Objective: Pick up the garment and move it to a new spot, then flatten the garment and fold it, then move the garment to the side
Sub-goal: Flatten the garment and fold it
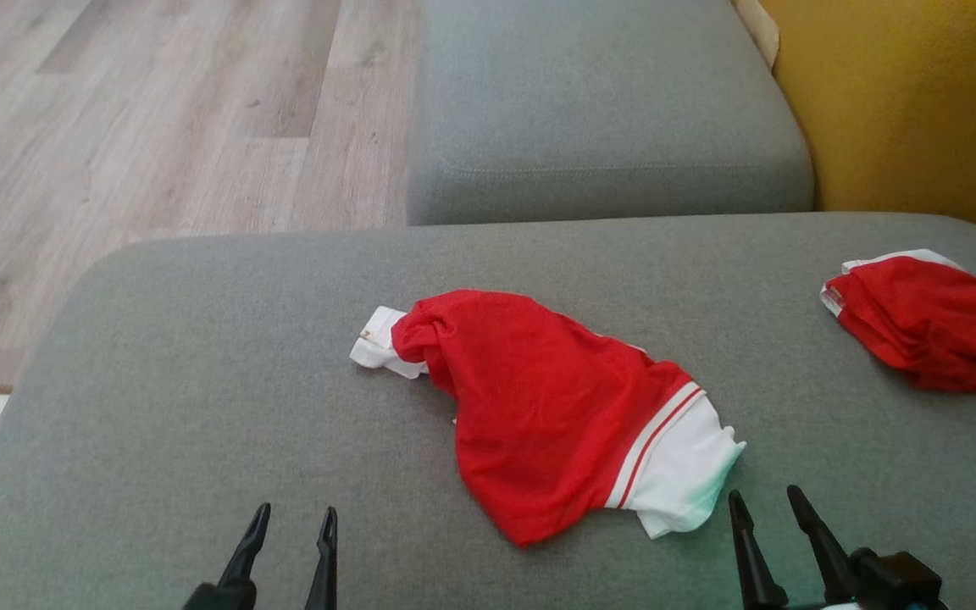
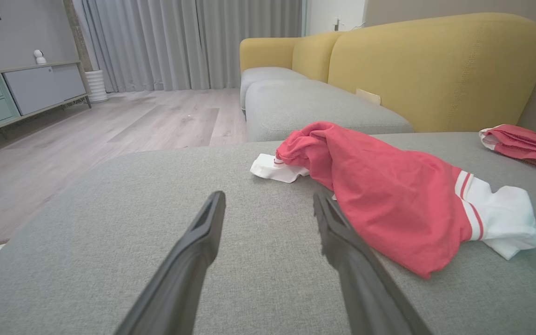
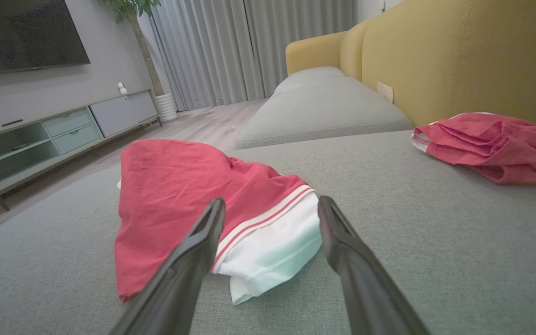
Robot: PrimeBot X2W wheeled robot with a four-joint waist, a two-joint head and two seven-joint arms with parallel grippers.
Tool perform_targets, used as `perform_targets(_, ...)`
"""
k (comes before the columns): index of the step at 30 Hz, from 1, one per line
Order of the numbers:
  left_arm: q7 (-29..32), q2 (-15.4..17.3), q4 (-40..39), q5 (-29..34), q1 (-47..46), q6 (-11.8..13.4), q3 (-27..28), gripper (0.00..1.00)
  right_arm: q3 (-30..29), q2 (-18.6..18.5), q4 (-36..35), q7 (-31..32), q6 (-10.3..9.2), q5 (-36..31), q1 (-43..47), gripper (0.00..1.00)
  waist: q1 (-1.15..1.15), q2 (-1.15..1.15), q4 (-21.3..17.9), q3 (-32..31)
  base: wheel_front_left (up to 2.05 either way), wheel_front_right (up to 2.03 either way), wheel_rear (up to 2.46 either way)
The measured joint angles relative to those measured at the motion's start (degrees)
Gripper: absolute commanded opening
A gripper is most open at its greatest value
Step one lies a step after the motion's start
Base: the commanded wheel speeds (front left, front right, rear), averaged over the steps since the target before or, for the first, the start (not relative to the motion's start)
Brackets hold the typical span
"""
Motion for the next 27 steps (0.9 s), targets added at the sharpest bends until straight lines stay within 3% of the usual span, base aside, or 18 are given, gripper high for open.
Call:
perform_targets(6,0.0,0.0,-0.3,0.5,-1.1,0.0,-1.4,1.0,0.0,-0.3,0.8,0.0,0.0,0.0,-1.7,1.0,0.0,0.0,0.2,2.3,0.0,0.0,0.0)
perform_targets(16,0.0,-0.1,-1.1,0.5,-5.7,-1.5,-5.2,1.0,0.2,-4.0,5.2,0.0,0.0,2.0,-12.9,1.0,0.0,0.0,1.3,8.0,0.0,0.0,0.0)
perform_targets(21,0.0,-0.1,-1.6,0.4,-8.7,-2.0,-6.7,1.0,3.5,-8.4,12.4,2.0,0.0,4.4,-21.6,1.0,0.0,0.0,2.1,11.9,0.0,0.0,0.0)
perform_targets(27,0.0,-0.2,-1.6,0.3,-14.1,-2.2,-8.3,1.0,11.1,-15.2,19.4,11.6,0.0,11.9,-35.5,1.0,0.0,0.0,3.5,17.6,0.0,0.0,0.0)
